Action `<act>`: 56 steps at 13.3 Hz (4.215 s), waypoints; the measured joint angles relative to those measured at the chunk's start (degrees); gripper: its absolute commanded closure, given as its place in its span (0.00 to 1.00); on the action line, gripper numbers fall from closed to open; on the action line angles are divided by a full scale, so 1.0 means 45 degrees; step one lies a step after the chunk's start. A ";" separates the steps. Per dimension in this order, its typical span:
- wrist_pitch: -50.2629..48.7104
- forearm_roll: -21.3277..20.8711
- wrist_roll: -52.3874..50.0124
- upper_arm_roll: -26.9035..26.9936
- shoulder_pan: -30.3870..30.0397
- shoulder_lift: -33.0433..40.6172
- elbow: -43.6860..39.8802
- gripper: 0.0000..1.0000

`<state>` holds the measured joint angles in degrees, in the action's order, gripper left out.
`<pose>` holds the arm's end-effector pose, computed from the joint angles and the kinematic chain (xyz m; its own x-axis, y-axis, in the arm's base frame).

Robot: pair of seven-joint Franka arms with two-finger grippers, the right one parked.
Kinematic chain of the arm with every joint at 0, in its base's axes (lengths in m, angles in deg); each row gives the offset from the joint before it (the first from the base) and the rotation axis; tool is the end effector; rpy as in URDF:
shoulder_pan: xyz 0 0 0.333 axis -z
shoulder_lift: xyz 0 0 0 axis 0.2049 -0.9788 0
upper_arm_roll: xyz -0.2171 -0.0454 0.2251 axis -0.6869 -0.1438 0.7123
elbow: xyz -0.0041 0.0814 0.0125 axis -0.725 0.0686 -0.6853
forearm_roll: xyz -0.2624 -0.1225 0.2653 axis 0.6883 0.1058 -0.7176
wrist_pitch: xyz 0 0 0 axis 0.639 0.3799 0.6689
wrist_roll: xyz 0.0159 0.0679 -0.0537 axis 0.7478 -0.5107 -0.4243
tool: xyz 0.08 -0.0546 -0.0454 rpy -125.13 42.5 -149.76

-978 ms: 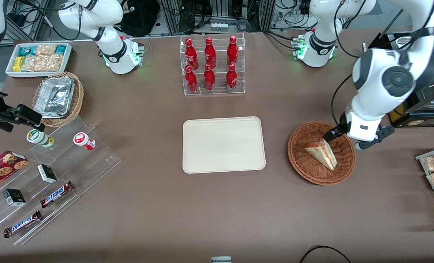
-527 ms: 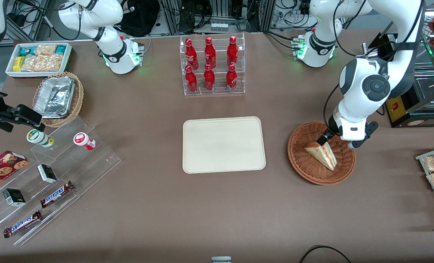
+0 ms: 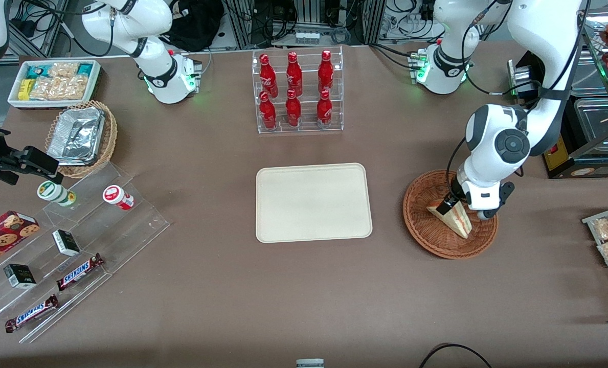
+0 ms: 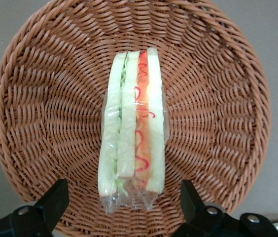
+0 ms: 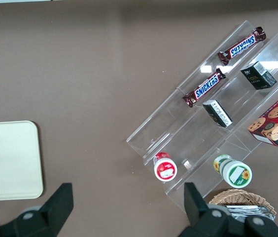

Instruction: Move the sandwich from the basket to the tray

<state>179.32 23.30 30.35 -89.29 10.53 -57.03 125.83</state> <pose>0.5336 -0.0983 0.2737 0.6891 0.7245 -0.0161 0.7245 -0.6892 -0.0093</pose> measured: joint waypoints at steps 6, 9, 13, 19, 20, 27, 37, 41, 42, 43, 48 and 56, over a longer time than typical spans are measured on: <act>0.0117 -0.0004 0.0000 0.0032 -0.0070 -0.0397 -0.0316 0.91; -0.0759 -0.0013 -0.0001 0.0024 -0.0076 -0.0348 -0.1085 0.92; -0.5093 -0.0020 -0.0001 -0.0364 0.0313 0.0005 -0.4054 0.93; -0.6610 -0.0019 -0.0695 -0.0750 0.3672 -0.0316 -0.6299 0.93; -0.6382 -0.0050 -0.0699 -0.0765 0.4324 -0.0590 -0.6348 0.93; -0.2034 -0.1370 -0.0718 -0.0756 0.7191 -0.3838 -0.6700 0.93; -0.1502 -0.2042 -0.0717 -0.0742 0.8125 -0.5388 -0.7393 0.00; -0.4064 -0.2030 -0.0903 -0.0590 0.7962 -0.4137 -0.8019 0.00; -0.5046 -0.2030 -0.1057 -0.0550 0.7715 -0.3393 -0.8098 0.00; -0.5951 -0.2031 -0.1080 -0.0523 0.7376 -0.2638 -0.8128 0.00; -0.8858 -0.1863 -0.0456 -0.0427 0.5040 0.0174 -0.8037 0.00; -1.2072 0.0174 0.8265 -0.0056 0.0249 0.2478 -0.7948 0.00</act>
<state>124.99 24.08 67.55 -89.55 11.65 -45.88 90.06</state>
